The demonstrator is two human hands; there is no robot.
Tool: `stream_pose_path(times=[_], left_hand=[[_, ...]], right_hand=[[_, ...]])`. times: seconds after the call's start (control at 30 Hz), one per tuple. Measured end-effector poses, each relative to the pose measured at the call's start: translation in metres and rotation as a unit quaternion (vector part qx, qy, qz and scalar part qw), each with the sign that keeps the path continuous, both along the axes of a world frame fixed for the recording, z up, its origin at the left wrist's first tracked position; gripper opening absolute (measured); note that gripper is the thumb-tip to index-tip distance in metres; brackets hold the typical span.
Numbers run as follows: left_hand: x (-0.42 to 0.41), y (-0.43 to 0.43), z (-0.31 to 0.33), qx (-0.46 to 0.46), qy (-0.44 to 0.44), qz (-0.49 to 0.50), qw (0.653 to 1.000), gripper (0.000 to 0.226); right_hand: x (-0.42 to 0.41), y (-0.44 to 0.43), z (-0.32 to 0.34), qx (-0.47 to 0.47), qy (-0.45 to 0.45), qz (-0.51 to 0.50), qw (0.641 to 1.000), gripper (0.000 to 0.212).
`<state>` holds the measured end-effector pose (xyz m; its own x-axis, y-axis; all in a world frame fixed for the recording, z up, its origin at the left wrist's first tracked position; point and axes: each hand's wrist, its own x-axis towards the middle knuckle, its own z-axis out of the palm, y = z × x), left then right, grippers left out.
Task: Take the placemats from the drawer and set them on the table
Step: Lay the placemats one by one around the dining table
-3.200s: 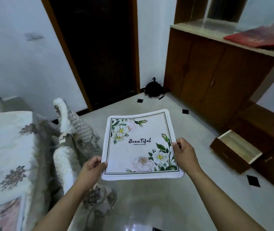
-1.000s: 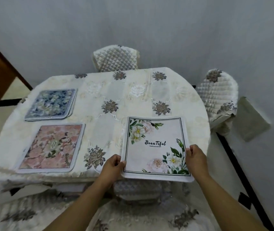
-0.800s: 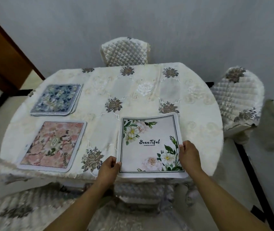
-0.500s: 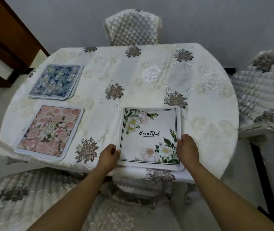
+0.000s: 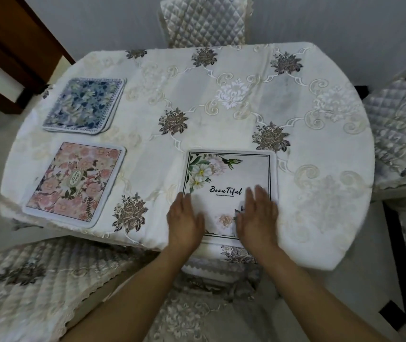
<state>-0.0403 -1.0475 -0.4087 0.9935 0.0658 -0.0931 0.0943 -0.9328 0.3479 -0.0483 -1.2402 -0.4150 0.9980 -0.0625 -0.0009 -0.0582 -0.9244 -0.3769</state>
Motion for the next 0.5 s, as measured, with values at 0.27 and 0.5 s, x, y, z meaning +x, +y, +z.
stream_pose_path(times=[0.27,0.5], left_hand=[[-0.007,-0.034,-0.041,0.062,0.012,-0.109,0.992,0.058],[-0.011,0.012,-0.044,0.067,-0.016,-0.159,0.985,0.062]], right_hand=[[-0.002,0.034,-0.023,-0.049,0.086,0.094,0.991,0.062],[-0.015,-0.016,-0.029,-0.051,0.082,0.054,0.994,0.067]])
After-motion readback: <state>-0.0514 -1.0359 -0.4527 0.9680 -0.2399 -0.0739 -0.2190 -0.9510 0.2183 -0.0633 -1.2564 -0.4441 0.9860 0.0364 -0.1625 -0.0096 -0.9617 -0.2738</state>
